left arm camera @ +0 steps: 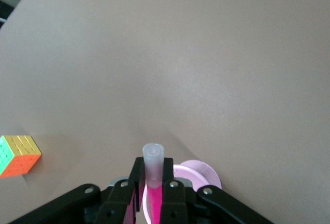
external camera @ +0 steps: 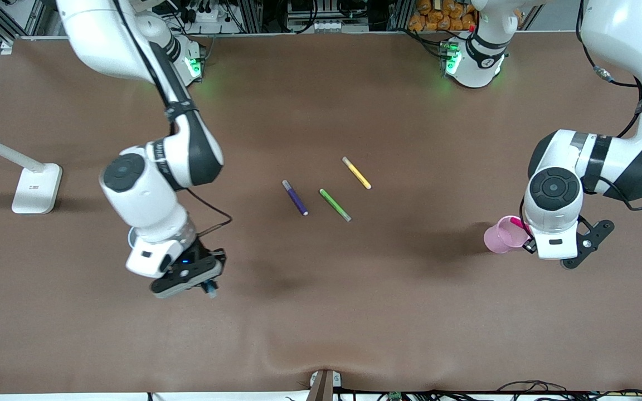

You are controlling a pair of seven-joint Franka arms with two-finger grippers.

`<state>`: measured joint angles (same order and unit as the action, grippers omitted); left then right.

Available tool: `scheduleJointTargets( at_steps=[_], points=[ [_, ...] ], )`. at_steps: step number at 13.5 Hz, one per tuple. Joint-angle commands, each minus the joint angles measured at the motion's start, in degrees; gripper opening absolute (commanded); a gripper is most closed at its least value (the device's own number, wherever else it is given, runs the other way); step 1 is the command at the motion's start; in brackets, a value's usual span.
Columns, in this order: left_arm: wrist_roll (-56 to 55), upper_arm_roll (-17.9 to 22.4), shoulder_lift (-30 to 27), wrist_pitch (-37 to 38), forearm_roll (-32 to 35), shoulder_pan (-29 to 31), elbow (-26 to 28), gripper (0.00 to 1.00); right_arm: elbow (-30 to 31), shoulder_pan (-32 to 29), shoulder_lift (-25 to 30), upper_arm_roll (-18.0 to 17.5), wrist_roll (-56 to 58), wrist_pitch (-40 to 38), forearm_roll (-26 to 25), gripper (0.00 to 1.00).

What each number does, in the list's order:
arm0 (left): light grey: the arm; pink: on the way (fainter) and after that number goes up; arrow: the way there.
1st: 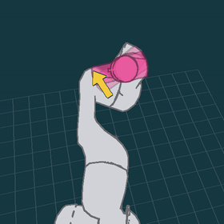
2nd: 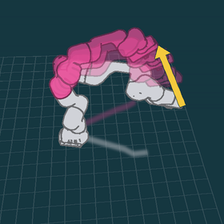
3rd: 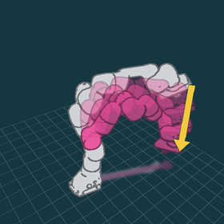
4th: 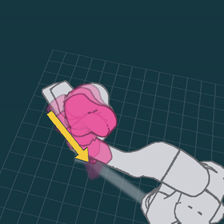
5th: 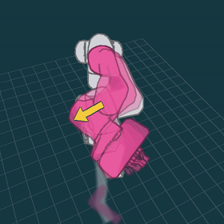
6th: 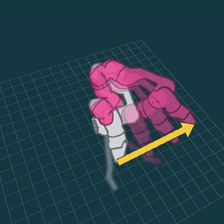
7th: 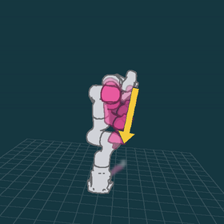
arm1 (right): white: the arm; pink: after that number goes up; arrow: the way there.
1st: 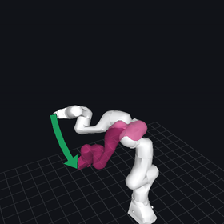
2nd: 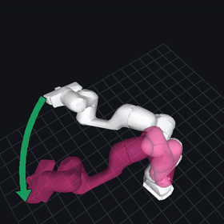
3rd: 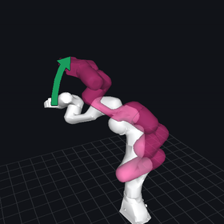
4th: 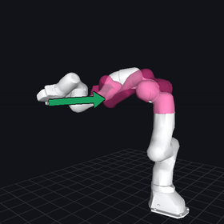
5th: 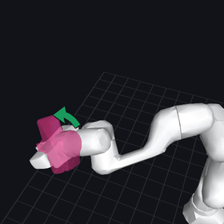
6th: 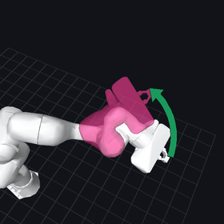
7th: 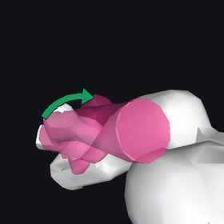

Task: Place pink and blue markers in matching cups
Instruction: 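Carry the blue marker toward the blue cup with the right gripper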

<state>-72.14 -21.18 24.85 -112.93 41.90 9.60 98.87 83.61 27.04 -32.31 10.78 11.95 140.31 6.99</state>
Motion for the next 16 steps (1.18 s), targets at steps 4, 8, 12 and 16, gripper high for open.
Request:
scheduleJointTargets(
  at_steps=[4, 8, 12, 16],
  points=[
    [-3.53, -0.18, 2.04, 0.17, 3.01, -0.29, -2.19, 0.0, 13.49, -2.43, 11.29, -0.93, 2.81, 5.83, 0.4, 0.0],
    [-8.89, -0.27, 4.15, 0.17, 6.09, -1.08, -2.19, 0.0, 18.69, -4.27, 15.25, -1.02, 7.38, 9.28, 0.4, 0.0],
    [-10.57, -0.18, 5.03, 0.17, 6.61, -1.61, -2.19, 0.0, 21.24, -7.0, 16.84, -1.11, 13.88, 7.53, 0.48, 0.0],
    [-10.66, -0.35, 5.73, 0.26, 6.44, -2.31, -2.1, 0.0, 22.74, -9.2, 16.58, -1.28, 26.76, 6.29, 9.23, 0.0]
  ],
)
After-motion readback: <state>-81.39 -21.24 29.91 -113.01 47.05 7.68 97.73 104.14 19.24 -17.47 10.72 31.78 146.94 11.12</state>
